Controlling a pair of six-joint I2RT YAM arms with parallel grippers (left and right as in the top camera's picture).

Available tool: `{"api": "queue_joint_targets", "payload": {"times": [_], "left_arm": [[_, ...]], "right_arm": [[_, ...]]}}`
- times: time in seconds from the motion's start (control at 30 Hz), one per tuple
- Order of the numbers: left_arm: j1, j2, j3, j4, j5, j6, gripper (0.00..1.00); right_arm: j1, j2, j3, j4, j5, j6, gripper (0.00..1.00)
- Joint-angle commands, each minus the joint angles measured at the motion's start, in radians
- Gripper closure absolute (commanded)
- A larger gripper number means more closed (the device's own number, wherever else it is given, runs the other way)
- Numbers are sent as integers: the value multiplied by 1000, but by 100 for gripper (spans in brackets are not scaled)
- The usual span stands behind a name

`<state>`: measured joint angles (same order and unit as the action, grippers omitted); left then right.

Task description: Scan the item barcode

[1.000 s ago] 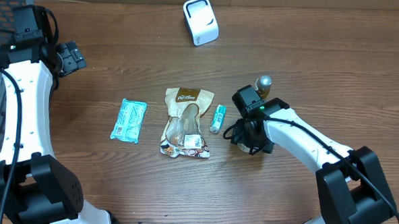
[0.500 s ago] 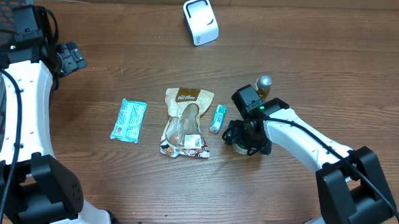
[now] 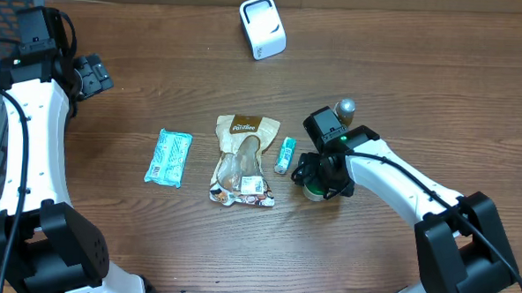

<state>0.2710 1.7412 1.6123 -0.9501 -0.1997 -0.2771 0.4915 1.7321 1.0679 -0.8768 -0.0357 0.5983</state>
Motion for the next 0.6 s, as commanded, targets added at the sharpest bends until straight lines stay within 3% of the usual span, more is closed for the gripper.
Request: {"api": "queue_joint_targets", "payload": {"times": [0.0, 0.57], "left_arm": [[9, -9, 18, 5, -13, 12, 0], [9, -9, 18, 5, -13, 12, 0]], "right_arm": [[-5, -2, 45, 0, 16, -5, 24], [3, -2, 45, -29, 87, -92, 24]]}}
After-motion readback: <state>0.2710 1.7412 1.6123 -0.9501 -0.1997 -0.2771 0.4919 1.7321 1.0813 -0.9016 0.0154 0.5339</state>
